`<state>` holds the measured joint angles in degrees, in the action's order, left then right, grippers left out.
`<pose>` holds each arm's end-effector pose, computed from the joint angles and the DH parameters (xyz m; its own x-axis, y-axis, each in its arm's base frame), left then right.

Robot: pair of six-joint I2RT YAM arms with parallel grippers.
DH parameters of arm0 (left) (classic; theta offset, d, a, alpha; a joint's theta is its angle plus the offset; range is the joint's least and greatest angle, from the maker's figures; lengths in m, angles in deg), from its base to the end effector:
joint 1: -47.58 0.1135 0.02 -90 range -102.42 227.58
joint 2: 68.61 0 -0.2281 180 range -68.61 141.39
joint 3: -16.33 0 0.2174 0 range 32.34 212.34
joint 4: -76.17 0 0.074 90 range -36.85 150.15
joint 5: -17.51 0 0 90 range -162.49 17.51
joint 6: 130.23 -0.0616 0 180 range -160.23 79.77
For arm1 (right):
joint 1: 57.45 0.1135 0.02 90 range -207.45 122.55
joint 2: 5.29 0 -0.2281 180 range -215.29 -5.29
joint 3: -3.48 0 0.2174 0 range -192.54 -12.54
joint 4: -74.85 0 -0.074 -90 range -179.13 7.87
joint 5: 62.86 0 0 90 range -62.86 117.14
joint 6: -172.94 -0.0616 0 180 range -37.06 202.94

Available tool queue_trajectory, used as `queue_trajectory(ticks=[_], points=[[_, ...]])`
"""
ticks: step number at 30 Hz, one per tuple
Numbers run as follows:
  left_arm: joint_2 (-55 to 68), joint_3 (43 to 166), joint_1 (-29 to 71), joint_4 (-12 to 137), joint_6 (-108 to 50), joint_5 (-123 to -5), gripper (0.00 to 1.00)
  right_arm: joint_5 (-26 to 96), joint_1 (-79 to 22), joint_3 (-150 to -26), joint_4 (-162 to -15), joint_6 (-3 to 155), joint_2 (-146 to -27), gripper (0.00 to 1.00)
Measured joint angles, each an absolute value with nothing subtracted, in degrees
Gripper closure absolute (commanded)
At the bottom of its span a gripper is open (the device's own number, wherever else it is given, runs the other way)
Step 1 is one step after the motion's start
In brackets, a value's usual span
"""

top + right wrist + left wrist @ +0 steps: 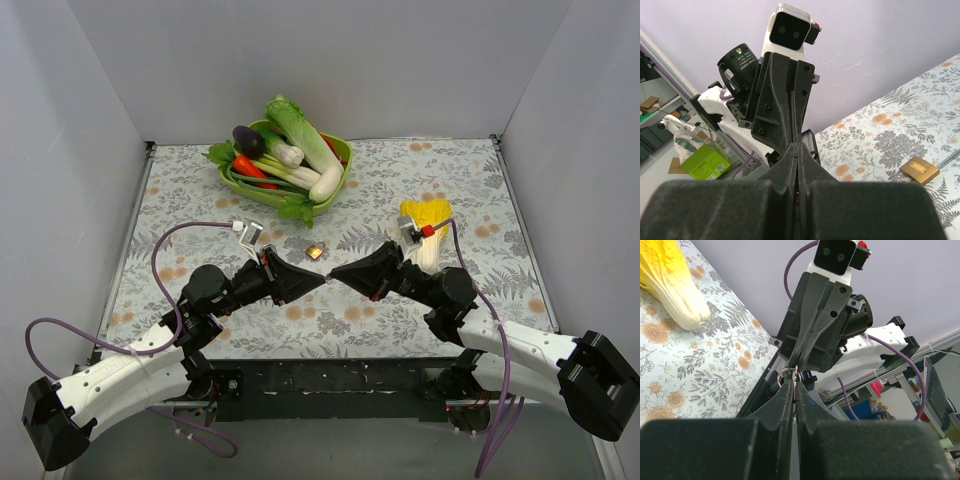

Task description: Unlock with the key

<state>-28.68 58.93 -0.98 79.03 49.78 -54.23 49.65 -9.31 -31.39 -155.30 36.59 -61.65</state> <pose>0.1140 -0.1583 0.2828 -0.9183 -0.3947 -0.0300 0.0636 -0.0723 -0.9954 0.1231 0.1727 0.2865 -0.4391 0.5116 -0.7385 -0.8612 -0.0056 0.5082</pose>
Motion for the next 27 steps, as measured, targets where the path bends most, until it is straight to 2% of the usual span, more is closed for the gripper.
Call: queue_trajectory(ticks=[5, 8, 9, 10, 12, 17, 18, 21, 27], points=[[-28.7, 58.9, -1.0, 78.9, 49.2, -54.2, 1.0, 49.6, -9.3, -31.4, -155.2, 36.6, -61.7, 0.99], [-29.0, 59.6, -1.0, 76.3, 47.1, -54.3, 1.0, 49.9, -9.3, -31.4, -153.5, 36.8, -61.7, 0.72], [-29.0, 60.3, -1.0, 74.2, 45.8, -54.3, 1.0, 50.0, -9.4, -31.4, -152.6, 37.0, -61.7, 0.59], [-29.0, 61.3, -1.0, 71.9, 44.3, -54.3, 1.0, 50.4, -9.4, -31.5, -151.5, 37.2, -61.6, 0.55], [-28.9, 64.0, -1.0, 67.2, 41.5, -54.3, 1.0, 51.1, -9.9, -31.5, -148.7, 38.1, -60.7, 0.4], [-26.4, 73.8, -0.9, 55.8, 34.3, -50.9, 1.0, 52.4, -11.3, -31.9, -138.7, 42.1, -54.8, 0.35], [-25.4, 75.5, -0.9, 53.6, 33.1, -49.6, 1.0, 52.7, -11.4, -32.4, -136.8, 43.2, -53.8, 0.29], [-22.1, 79.6, -0.9, 47.1, 29.3, -45.5, 1.0, 54.7, -11.5, -33.9, -133.0, 45.6, -52.6, 0.22], [-16.0, 86.4, -0.9, 33.8, 22.7, -40.0, 1.0, 57.8, -11.6, -34.2, -130.5, 47.3, -52.3, 0.21]])
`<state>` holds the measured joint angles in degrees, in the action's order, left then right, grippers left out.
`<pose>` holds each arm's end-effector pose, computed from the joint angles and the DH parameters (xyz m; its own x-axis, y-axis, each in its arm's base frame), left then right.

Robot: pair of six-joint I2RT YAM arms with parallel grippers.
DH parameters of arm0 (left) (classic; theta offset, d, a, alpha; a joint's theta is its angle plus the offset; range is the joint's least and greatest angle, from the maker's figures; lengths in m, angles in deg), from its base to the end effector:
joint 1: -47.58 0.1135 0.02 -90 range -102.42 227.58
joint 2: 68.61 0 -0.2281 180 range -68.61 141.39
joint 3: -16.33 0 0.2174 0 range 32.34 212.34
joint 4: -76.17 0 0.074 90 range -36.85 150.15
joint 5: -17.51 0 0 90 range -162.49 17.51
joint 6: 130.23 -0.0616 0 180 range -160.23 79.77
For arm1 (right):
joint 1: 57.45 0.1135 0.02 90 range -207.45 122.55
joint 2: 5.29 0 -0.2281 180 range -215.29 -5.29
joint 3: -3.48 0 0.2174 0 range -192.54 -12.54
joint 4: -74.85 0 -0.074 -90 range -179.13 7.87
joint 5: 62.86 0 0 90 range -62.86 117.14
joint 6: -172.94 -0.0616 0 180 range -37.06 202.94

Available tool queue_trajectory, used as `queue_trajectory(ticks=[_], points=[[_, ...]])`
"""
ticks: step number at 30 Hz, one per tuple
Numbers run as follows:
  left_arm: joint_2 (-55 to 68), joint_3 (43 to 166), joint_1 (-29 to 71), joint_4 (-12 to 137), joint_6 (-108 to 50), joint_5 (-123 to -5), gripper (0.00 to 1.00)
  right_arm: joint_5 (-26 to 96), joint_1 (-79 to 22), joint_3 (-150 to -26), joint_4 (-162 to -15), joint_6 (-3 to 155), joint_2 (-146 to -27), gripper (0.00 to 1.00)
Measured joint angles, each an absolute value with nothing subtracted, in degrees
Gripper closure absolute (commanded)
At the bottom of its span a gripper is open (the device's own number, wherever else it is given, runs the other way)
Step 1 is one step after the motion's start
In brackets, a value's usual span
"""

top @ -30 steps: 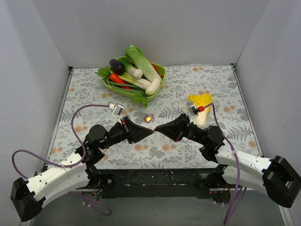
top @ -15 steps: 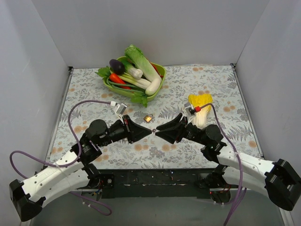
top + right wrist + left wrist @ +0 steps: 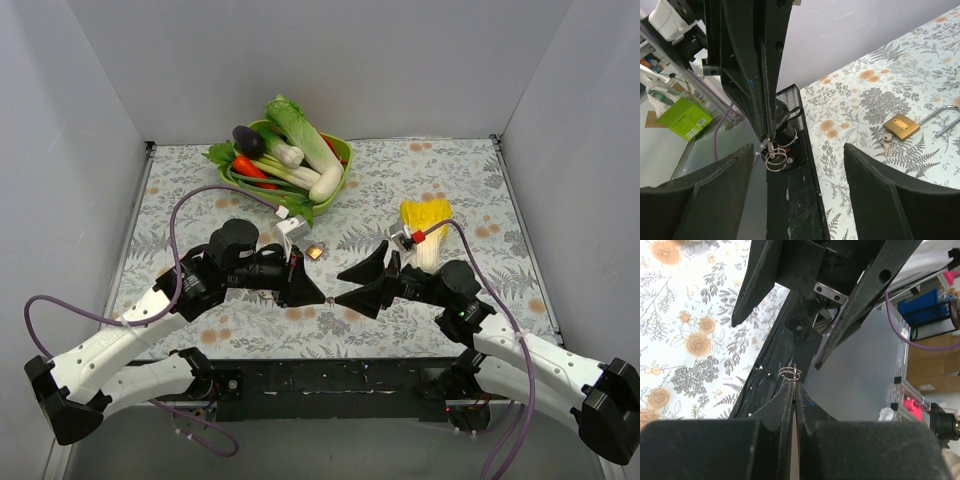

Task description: Unlock with the key

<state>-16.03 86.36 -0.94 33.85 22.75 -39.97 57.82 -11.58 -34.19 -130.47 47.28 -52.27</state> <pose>0.1097 -0.1741 0.3069 -0.9771 -0.0289 -0.2108 0.1856 0.3684 -0.9109 0.1174 0.1661 0.2801 -0.4029 0.3047 -0.8630 -0.8910 0.0851 0.4460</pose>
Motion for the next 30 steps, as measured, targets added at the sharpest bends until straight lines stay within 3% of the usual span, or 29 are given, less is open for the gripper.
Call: queue_trajectory(ticks=[17, 30], points=[[-12.6, 89.8, -0.9, 24.1, 16.1, -37.5, 1.0, 65.6, -11.0, -35.0, -133.1, 46.4, -58.8, 0.32], [-12.0, 89.9, -0.9, 24.1, 15.1, -37.3, 1.0, 68.3, -8.6, -35.7, -135.8, 45.2, -62.7, 0.57]])
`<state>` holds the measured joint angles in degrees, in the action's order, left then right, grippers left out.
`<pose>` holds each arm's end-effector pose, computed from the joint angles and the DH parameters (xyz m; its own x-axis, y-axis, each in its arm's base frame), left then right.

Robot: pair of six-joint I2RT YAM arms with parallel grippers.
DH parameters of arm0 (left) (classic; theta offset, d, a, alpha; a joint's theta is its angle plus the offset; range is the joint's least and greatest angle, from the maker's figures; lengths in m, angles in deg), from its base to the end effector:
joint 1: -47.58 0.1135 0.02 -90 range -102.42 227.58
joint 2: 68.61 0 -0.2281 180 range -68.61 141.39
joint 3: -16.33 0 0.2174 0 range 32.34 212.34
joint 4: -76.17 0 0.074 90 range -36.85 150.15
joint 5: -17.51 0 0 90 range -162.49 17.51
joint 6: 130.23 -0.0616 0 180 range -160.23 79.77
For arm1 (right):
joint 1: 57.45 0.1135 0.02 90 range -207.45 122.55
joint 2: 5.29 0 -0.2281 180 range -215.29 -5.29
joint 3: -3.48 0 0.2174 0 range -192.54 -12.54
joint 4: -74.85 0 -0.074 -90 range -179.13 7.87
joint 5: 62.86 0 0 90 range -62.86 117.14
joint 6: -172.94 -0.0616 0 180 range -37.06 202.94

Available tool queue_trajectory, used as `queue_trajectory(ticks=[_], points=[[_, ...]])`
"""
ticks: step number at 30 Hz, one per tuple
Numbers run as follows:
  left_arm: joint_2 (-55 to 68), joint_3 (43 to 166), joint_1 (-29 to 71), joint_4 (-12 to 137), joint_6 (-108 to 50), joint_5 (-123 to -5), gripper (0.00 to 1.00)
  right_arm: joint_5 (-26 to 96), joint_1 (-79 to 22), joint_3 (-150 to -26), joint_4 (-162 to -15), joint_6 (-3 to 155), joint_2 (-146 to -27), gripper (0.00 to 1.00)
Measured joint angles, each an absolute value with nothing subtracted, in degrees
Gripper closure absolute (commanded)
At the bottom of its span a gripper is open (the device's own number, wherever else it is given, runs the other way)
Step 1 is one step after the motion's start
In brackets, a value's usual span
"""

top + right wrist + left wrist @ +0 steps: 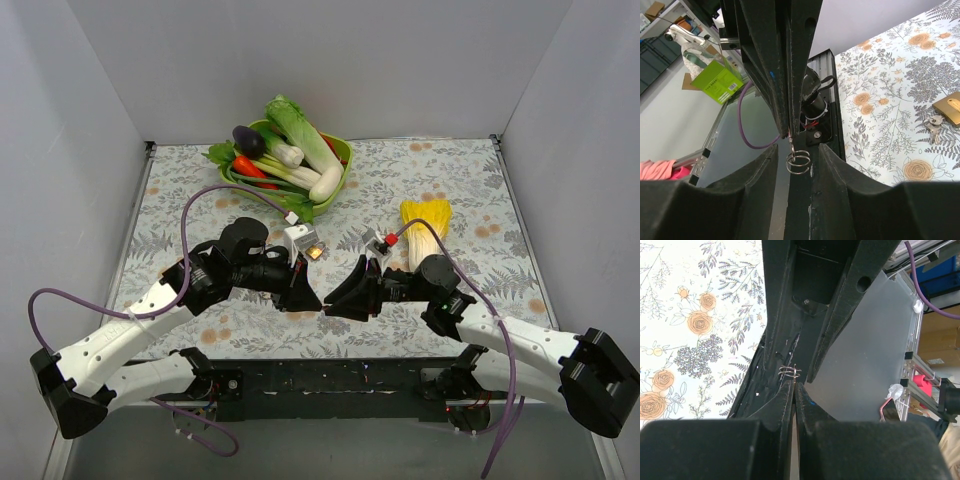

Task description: Unlock with the key

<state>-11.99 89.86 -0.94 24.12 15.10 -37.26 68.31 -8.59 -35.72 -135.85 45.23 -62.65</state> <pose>0.1086 -0.1765 0.2957 -0.9771 0.0910 -0.1921 0.2123 0.4614 -0.8614 0.1149 0.1931 0.2640 -0.4923 0.1363 -0.8597 -0.8703 -0.0911 0.4840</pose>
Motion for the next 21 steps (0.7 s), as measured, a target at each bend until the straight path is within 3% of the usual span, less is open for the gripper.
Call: queue_trajectory(ticks=[12, 21], points=[[-12.1, 89.9, -0.9, 23.7, 15.1, -37.3, 1.0, 68.6, -8.2, -35.8, -137.0, 44.7, -62.8, 0.99], [-12.1, 89.9, -0.9, 23.7, 15.0, -37.4, 1.0, 68.9, -8.2, -35.8, -137.1, 44.7, -62.8, 0.99]])
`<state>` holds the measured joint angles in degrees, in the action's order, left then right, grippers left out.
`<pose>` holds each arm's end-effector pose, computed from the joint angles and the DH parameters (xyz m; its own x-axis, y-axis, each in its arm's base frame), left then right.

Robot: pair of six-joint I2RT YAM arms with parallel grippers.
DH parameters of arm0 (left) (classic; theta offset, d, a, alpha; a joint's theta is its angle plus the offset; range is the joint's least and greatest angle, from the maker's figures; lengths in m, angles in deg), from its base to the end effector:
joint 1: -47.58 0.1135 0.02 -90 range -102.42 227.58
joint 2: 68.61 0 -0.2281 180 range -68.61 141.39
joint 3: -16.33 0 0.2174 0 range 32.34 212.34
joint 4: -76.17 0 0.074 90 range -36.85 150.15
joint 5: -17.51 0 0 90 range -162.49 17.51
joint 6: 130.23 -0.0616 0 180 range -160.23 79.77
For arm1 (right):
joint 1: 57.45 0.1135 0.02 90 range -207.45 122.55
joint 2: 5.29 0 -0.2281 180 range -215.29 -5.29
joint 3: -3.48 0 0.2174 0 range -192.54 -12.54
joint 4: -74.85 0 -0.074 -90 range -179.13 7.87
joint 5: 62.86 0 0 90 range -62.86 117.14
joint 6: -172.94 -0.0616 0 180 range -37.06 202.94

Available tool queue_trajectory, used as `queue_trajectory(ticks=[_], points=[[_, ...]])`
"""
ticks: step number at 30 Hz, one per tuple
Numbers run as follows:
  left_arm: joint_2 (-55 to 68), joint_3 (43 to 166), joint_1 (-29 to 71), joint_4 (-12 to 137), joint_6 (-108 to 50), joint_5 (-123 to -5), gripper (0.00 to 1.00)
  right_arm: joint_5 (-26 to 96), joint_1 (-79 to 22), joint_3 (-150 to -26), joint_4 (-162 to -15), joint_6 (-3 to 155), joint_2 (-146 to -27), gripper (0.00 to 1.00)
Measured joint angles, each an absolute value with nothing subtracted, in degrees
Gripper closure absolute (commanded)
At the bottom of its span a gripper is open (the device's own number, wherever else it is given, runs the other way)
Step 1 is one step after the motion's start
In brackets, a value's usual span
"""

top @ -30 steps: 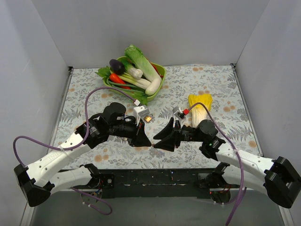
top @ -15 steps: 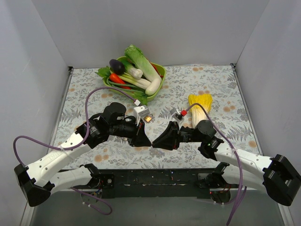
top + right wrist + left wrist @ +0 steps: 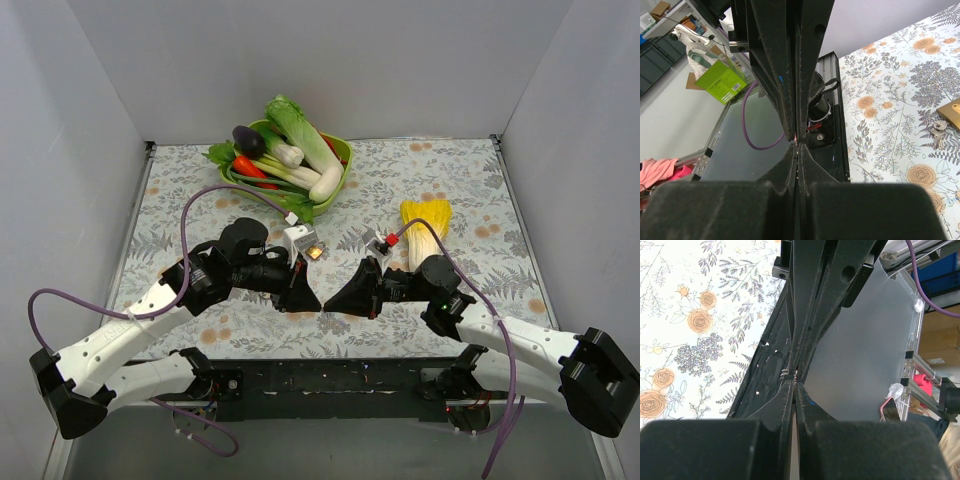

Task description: Unlock with the key

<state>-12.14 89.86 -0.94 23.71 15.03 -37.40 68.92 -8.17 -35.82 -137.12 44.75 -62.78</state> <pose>0.1081 -0.1757 0.2954 -0.9774 0.0904 -0.1909 0.2109 0.4654 -0.8596 0.1127 0.1938 0.2666 -0.4883 0.1394 -0.8615 -0.8721 -0.1147 0.4757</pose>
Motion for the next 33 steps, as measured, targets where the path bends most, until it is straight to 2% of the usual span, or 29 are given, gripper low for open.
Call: queue_trajectory(ticks=[2, 3, 4, 5, 7, 8, 11, 20, 27, 33], points=[[-12.2, 89.9, -0.9, 23.7, 15.0, -37.5, 1.0, 68.9, -8.2, -35.8, -137.1, 44.7, -62.8, 0.99], [-12.2, 89.9, -0.9, 23.7, 15.0, -37.5, 0.96, 68.9, -8.2, -35.8, -137.1, 44.7, -62.8, 0.99], [-12.2, 89.9, -0.9, 23.7, 15.0, -37.6, 0.87, 68.8, -8.2, -35.8, -137.1, 44.7, -62.7, 0.99], [-12.2, 89.9, -0.9, 23.7, 15.1, -37.8, 0.68, 68.6, -8.2, -35.8, -137.1, 44.7, -62.6, 0.99], [-12.3, 89.9, -0.9, 24.1, 15.1, -38.8, 0.44, 67.8, -8.1, -35.8, -136.9, 44.7, -62.3, 0.99], [-12.4, 89.9, -0.9, 24.4, 15.3, -39.3, 0.2, 67.3, -8.0, -35.8, -136.8, 44.7, -62.0, 0.99], [-13.5, 89.8, -0.9, 25.2, 16.0, -41.3, 0.04, 65.2, -7.9, -35.5, -136.6, 44.8, -61.0, 0.99], [-18.8, 88.1, -0.7, 28.7, 20.1, -52.6, 0.02, 57.3, -7.9, -33.1, -133.4, 45.4, -58.3, 0.99], [-15.7, 84.5, 3.7, 34.5, 31.3, -66.2, 0.02, 51.7, -12.0, -30.6, -128.0, 47.1, -55.9, 0.99], [-2.2, 84.3, 6.7, 34.7, 41.9, -77.7, 0.15, 51.3, -21.0, -28.4, -122.8, 48.3, -50.7, 0.99]])
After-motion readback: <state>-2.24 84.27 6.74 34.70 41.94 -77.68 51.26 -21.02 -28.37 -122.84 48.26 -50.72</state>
